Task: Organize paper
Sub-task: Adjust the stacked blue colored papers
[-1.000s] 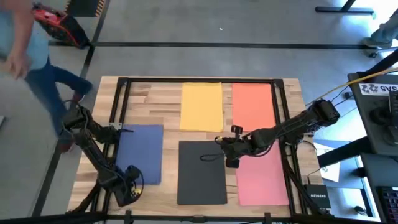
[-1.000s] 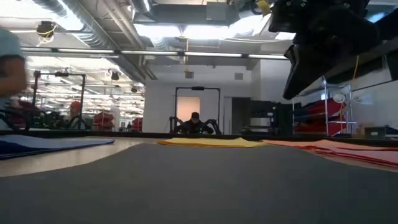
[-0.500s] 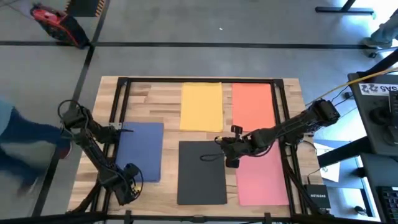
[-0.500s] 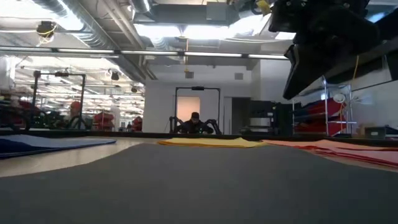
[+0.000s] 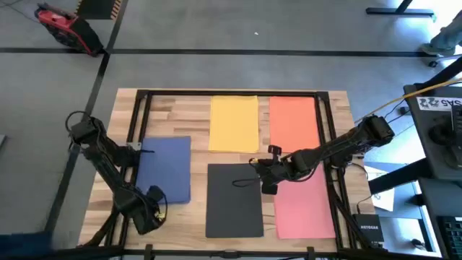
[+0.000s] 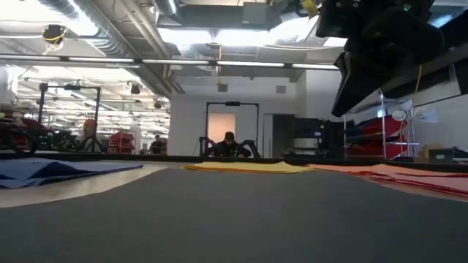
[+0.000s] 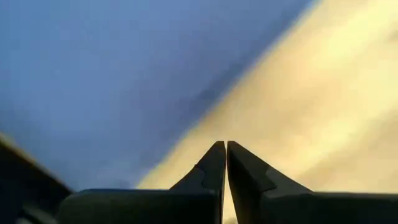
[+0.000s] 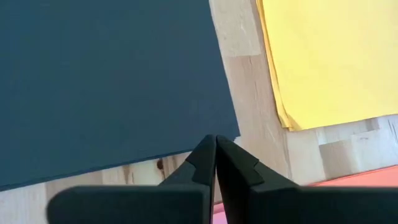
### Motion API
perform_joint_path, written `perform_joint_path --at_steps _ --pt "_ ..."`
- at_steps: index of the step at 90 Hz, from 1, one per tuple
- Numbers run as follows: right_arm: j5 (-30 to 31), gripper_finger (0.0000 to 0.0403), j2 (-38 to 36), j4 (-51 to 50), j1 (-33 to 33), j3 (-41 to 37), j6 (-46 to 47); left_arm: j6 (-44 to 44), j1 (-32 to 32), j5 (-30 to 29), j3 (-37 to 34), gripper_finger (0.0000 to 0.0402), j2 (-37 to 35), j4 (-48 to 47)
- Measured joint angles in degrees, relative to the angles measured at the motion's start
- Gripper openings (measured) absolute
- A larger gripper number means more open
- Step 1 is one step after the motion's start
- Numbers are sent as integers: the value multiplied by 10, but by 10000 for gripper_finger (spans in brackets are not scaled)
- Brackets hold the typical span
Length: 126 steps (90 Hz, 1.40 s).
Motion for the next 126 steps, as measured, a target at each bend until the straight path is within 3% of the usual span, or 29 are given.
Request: perform_joint_path --at_steps 12,23,53,70,91,126 --pt "0 0 0 0 0 0 0 68 4 -74 2 0 -25 61" --pt "0 0 0 0 0 0 0 142 33 -98 2 0 -23 79" --pt "0 0 0 1 0 0 0 401 167 -112 2 0 -11 99" --pt "0 0 0 0 0 0 0 507 210 -80 2 0 11 192" --pt "0 0 0 0 0 0 0 562 207 -18 2 0 26 209" --pt "4 0 0 0 0 0 -2 563 209 -20 5 0 77 195"
